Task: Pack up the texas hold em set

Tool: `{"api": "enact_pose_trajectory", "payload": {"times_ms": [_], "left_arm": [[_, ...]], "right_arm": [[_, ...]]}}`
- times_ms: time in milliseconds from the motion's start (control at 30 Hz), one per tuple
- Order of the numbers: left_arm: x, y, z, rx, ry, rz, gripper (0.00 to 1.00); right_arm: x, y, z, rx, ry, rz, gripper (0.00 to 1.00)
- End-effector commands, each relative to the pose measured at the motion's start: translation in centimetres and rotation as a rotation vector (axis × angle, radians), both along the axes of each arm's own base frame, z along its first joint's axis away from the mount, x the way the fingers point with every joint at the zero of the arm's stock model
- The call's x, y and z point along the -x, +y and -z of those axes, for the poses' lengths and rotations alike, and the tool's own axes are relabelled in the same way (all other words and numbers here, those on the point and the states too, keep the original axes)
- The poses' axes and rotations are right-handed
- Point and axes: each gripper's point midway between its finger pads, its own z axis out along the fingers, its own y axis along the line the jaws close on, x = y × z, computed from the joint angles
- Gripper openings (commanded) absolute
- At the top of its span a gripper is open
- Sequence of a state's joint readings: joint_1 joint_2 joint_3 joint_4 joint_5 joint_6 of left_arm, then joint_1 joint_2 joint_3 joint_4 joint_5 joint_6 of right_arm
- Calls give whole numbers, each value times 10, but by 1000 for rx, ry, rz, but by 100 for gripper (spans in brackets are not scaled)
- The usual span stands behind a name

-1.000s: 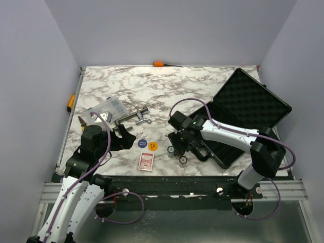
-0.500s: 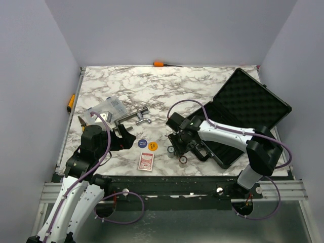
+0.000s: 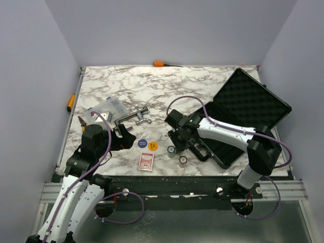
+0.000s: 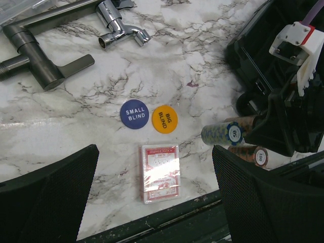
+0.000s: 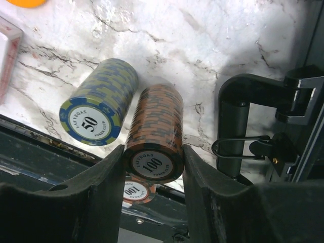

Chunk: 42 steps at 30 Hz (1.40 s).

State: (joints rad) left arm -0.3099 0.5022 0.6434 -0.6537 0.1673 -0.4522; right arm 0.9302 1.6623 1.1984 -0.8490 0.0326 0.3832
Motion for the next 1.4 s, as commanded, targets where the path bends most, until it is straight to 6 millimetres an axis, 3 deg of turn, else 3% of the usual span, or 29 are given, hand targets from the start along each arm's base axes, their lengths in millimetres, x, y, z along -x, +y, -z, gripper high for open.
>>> {"api": "enact_pose_trajectory", "payload": {"times_ms": [0, 467, 667, 1100, 1367], "left_arm": [[-1, 3, -4, -8, -5, -18, 93], [-3, 6, -2, -21, -3, -33, 92], [-4, 8, -3, -27, -8, -44, 92], [-3, 11, -10, -28, -47, -49, 96], [7, -6, -46, -37, -217, 130, 98]], "right_arm": [[-9, 4, -21, 2, -47, -5, 1], [-28, 9, -92, -26, -153, 30, 1], [-35, 24, -118, -93, -179, 22, 1], [-36, 61, -145, -226, -142, -28, 1], [-24, 82, -157, -336, -90, -126, 1]]}}
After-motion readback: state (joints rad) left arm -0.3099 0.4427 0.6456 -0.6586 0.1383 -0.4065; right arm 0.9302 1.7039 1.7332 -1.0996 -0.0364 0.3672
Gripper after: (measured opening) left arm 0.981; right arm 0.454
